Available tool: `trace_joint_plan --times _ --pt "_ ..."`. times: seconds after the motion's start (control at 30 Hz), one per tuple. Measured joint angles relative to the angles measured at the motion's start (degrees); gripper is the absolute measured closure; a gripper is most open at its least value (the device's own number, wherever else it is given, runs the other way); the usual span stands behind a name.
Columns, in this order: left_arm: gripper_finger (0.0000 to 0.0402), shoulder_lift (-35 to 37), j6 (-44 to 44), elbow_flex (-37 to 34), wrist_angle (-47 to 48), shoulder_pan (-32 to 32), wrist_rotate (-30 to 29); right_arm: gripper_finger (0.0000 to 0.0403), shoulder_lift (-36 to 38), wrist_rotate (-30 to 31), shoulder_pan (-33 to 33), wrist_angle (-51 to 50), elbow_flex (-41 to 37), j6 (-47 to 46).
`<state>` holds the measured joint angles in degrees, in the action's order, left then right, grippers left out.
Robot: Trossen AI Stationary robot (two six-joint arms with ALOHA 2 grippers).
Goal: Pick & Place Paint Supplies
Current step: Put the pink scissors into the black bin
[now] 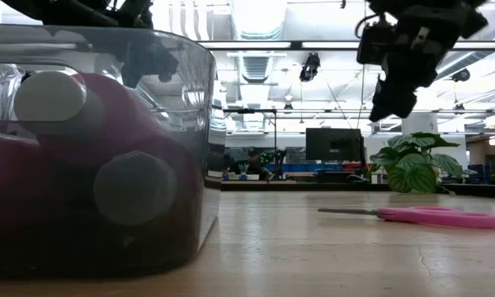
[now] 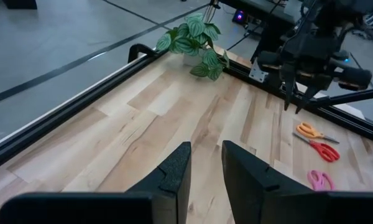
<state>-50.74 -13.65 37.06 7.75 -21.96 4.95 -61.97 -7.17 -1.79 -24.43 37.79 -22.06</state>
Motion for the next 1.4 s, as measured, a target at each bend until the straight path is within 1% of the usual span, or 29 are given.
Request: trace_joint_plan --times 0.1,0.27,0.37,0.57,0.67,0.8,0.97,1.17,1.33,1.4 --pt "0.0308 0.0 0.0 0.0 0.0 0.0 0.0 0.0317 -4.1 0.2 2.8 -6.6 4.4 -0.3" --pt "0.0308 0.0 0.0 0.0 0.4 0.0 0.0 0.0317 -12.9 0.9 8.1 -10.7 10.1 -0.7" --pt "0.0308 0.0 0.0 0.0 0.5 0.0 0.0 0.0317 -18.4 1.1 10.7 -13.3 13.5 -3.0" --pt "0.0308 0.0 0.2 0.0 2.3 0.0 0.0 0.0317 -27.2 1.1 14.9 -14.2 18.9 -8.3" --pt "0.0308 0.0 0.2 0.0 3.2 0.0 0.0 0.0317 -30.4 1.1 16.8 -14.3 21.1 -11.8" --pt "0.0308 0.0 0.2 0.0 3.4 0.0 0.0 0.0317 -33.3 1.1 18.6 -14.5 22.6 -15.1" --pt "0.0308 0.0 0.2 0.0 3.5 0.0 0.0 0.0317 -34.4 1.1 19.4 -13.9 22.2 -18.2" --pt "0.0308 0.0 0.2 0.0 4.3 0.0 0.0 0.0317 -34.6 1.1 20.4 -13.3 19.7 -18.2" --pt "0.0308 0.0 0.1 0.0 4.8 0.0 0.0 0.0317 -36.7 1.2 22.3 -10.3 18.7 -18.5" --pt "0.0308 0.0 0.1 0.0 5.4 0.0 0.0 0.0317 -37.5 2.1 22.6 -9.4 18.7 -18.5"
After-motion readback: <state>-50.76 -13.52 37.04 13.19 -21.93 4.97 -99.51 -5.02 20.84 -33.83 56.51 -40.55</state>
